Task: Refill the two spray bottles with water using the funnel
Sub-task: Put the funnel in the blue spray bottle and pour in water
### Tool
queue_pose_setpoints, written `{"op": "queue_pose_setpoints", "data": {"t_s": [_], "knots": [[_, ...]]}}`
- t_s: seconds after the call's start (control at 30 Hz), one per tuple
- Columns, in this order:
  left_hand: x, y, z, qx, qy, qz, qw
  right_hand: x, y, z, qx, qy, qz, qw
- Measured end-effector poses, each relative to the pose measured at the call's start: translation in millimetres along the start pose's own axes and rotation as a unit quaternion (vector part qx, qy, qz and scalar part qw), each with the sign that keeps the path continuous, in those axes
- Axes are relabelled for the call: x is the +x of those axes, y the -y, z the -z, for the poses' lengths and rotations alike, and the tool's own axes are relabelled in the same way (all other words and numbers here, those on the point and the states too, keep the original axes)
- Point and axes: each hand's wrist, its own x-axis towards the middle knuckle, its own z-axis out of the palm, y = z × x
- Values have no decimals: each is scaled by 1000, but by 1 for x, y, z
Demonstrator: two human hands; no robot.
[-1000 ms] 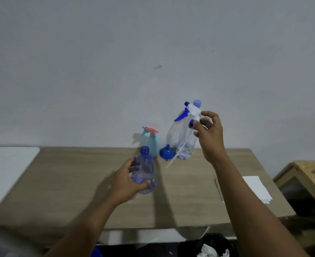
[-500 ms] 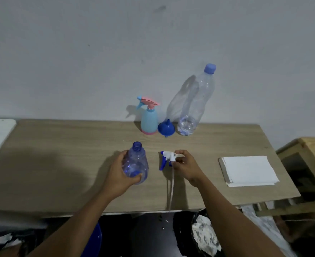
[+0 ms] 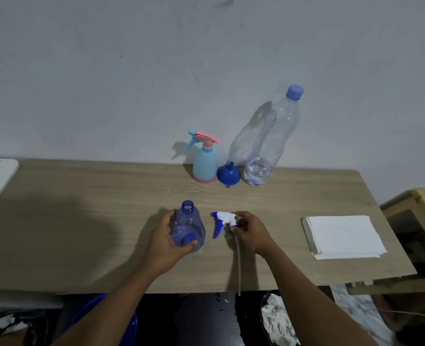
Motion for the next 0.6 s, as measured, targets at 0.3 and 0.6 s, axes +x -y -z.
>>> {"op": "queue_pose_setpoints", "data": {"t_s": [0.3, 0.6], "knots": [[5, 11, -2, 21, 17, -14, 1000, 35, 32, 16, 4, -138, 49, 989], [5, 16, -8, 25, 5, -11, 1000, 94, 74, 8, -15, -104, 138, 985]]}}
